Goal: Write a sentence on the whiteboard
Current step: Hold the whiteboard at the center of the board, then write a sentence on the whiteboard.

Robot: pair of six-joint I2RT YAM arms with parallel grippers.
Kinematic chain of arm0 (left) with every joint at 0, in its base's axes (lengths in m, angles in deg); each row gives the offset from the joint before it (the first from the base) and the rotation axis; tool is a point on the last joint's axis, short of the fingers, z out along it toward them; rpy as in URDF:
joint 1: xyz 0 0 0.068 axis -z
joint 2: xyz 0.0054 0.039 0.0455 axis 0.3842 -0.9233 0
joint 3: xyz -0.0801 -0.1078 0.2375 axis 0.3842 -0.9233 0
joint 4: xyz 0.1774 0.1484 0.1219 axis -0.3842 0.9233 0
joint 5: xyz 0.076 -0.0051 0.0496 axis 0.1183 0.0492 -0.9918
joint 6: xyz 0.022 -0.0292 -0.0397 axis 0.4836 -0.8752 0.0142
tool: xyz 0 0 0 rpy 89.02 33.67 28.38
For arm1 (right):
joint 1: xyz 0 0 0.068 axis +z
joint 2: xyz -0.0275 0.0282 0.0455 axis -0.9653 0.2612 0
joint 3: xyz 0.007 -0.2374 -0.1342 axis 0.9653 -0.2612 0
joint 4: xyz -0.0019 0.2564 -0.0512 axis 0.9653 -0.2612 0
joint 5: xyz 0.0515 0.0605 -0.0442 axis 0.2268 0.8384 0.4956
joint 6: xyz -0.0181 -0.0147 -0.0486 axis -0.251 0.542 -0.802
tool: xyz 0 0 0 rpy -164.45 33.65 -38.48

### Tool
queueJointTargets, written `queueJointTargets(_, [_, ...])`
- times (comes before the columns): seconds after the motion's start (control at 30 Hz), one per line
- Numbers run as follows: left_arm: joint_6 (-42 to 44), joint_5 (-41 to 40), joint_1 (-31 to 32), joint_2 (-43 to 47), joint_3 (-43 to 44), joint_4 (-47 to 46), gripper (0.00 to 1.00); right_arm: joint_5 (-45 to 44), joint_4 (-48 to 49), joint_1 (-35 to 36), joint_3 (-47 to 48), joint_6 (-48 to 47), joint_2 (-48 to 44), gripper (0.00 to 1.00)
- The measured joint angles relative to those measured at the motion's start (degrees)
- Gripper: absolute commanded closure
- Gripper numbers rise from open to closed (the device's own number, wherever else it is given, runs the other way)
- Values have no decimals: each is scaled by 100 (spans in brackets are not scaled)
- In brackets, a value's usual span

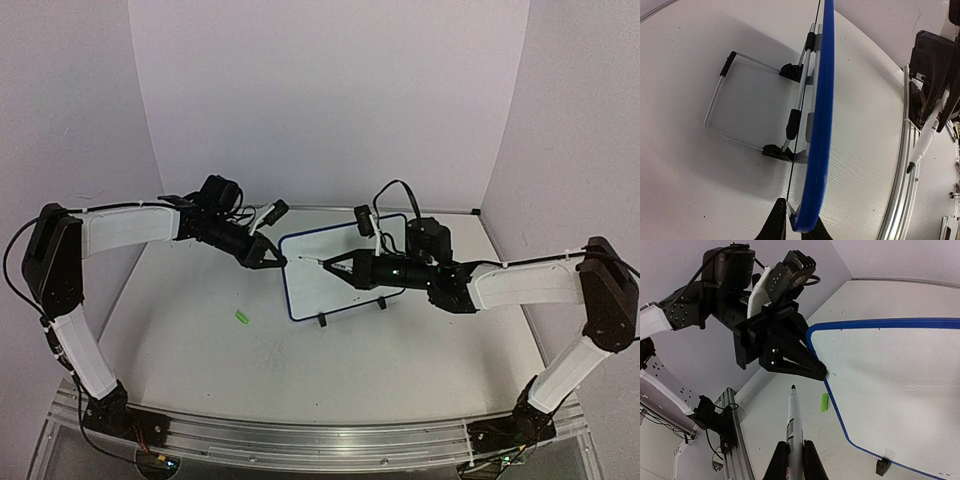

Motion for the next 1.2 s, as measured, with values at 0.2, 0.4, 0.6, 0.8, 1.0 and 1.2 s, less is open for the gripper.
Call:
queueJointTargets(0.2, [187, -85, 11, -15, -1, -44, 100, -82, 57, 16, 100, -5, 175, 100])
queueJointTargets(0.4, [338, -164, 87, -15, -9, -48, 100, -178, 126, 26, 113, -7, 209, 100])
queueJointTargets(0.6, [406, -242, 140, -15, -15, -93, 100, -339, 264, 26, 113, -13, 211, 100])
queueJointTargets(0.8, [423, -279, 160, -13, -17, -100, 100, -548, 553, 28, 126, -22, 316, 100])
queueJointTargets(1.0, [422, -282, 160, 2, -46, -140, 100, -680, 774, 43, 216, -16, 645, 100])
queueJointTargets(1.2, [424, -282, 160, 3, -48, -142, 100, -768, 920, 44, 219, 3, 751, 100])
